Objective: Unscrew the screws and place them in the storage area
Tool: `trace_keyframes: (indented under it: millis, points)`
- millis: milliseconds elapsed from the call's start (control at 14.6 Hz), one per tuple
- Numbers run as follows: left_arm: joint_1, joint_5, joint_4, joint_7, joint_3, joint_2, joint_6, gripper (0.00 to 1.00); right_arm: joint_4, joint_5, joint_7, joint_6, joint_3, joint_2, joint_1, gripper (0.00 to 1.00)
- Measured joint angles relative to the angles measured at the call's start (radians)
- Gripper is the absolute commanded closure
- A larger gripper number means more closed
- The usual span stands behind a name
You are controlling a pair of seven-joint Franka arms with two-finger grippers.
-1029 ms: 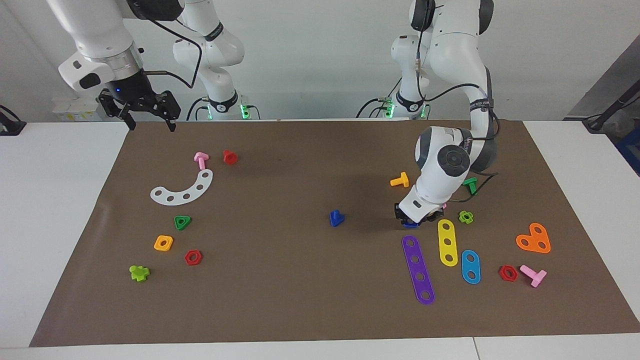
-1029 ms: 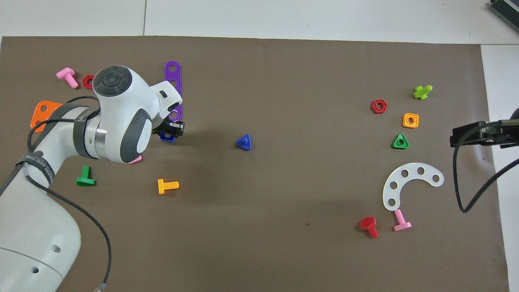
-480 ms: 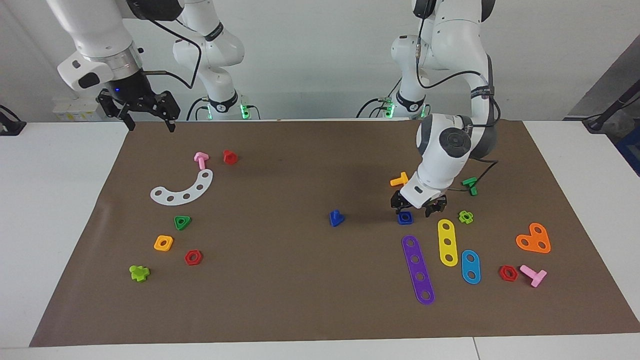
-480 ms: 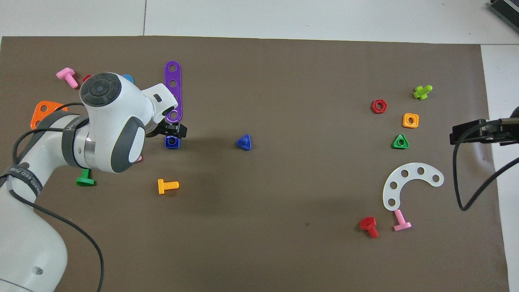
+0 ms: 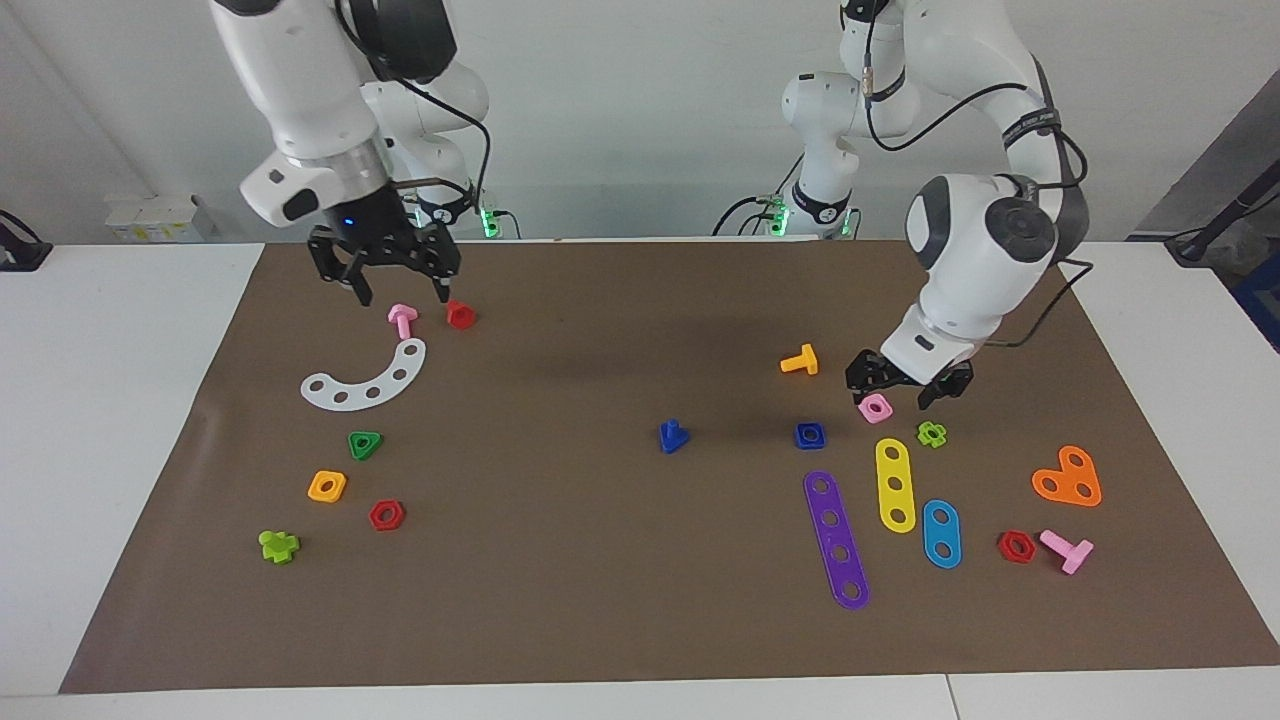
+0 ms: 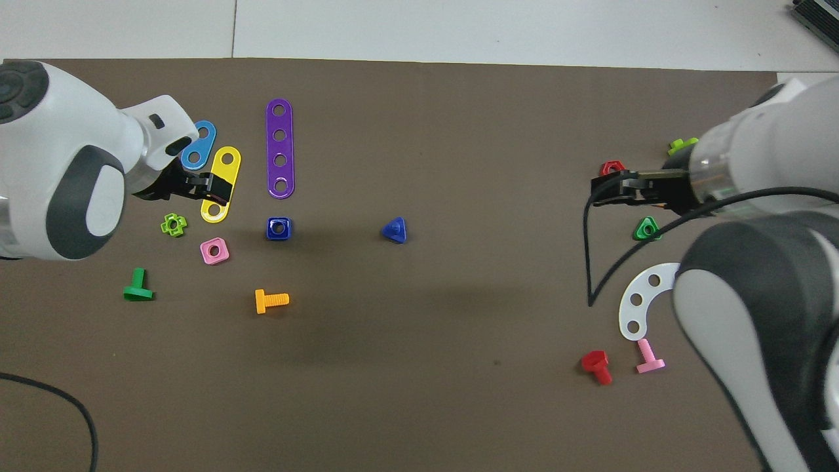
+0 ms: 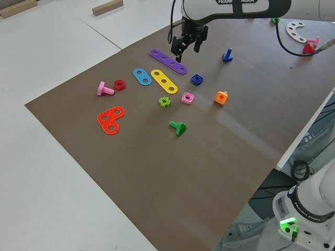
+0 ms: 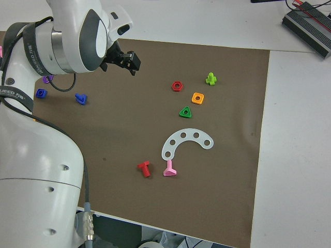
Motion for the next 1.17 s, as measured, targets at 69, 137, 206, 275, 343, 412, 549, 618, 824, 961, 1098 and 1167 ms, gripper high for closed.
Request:
trace_keyframes:
  millis: [69, 137, 206, 275, 343, 412, 549, 618, 824, 961, 1098, 1167]
  points:
    - [0.028, 0.000, 0.015, 0.033, 0.001, -0.010, -0.027, 0.01, -0.004, 0.000, 0.071, 0.064, 0.001, 0.042, 0.051, 0.00]
    - [0.056, 0.000, 0.021, 0.067, 0.002, -0.021, -0.046, 0.01, -0.004, 0.000, 0.135, 0.127, 0.003, 0.090, 0.100, 0.00]
    - [0.084, 0.000, 0.022, 0.100, 0.003, -0.031, -0.062, 0.01, -0.002, 0.000, 0.191, 0.188, 0.004, 0.142, 0.144, 0.00]
    - [0.108, 0.005, 0.022, 0.128, 0.003, -0.039, -0.075, 0.01, 0.000, -0.001, 0.240, 0.246, 0.004, 0.197, 0.186, 0.00]
    - [0.126, 0.014, 0.022, 0.146, 0.004, -0.045, -0.084, 0.01, 0.003, -0.001, 0.279, 0.298, 0.005, 0.246, 0.224, 0.00]
    - [0.137, 0.027, 0.023, 0.154, 0.004, -0.053, -0.096, 0.01, 0.007, -0.002, 0.318, 0.343, 0.005, 0.294, 0.264, 0.00]
    - [0.142, 0.032, 0.024, 0.156, 0.004, -0.080, -0.124, 0.00, 0.029, -0.021, 0.376, 0.395, 0.005, 0.386, 0.333, 0.00]
    - [0.142, 0.033, 0.025, 0.156, 0.003, -0.101, -0.146, 0.00, 0.055, -0.039, 0.393, 0.412, 0.004, 0.434, 0.357, 0.01]
    - [0.145, 0.035, 0.026, 0.152, 0.004, -0.173, -0.222, 0.00, 0.102, -0.066, 0.404, 0.482, 0.003, 0.525, 0.375, 0.18]
    - [0.146, 0.036, 0.026, 0.138, 0.005, -0.212, -0.268, 0.00, 0.102, -0.074, 0.403, 0.504, -0.004, 0.543, 0.372, 0.32]
    - [0.146, 0.037, 0.022, 0.128, 0.005, -0.229, -0.291, 0.00, 0.103, -0.074, 0.402, 0.509, -0.006, 0.544, 0.372, 0.38]
    - [0.147, 0.042, 0.020, 0.121, 0.006, -0.230, -0.291, 0.00, 0.103, -0.074, 0.402, 0.509, -0.006, 0.544, 0.373, 0.38]
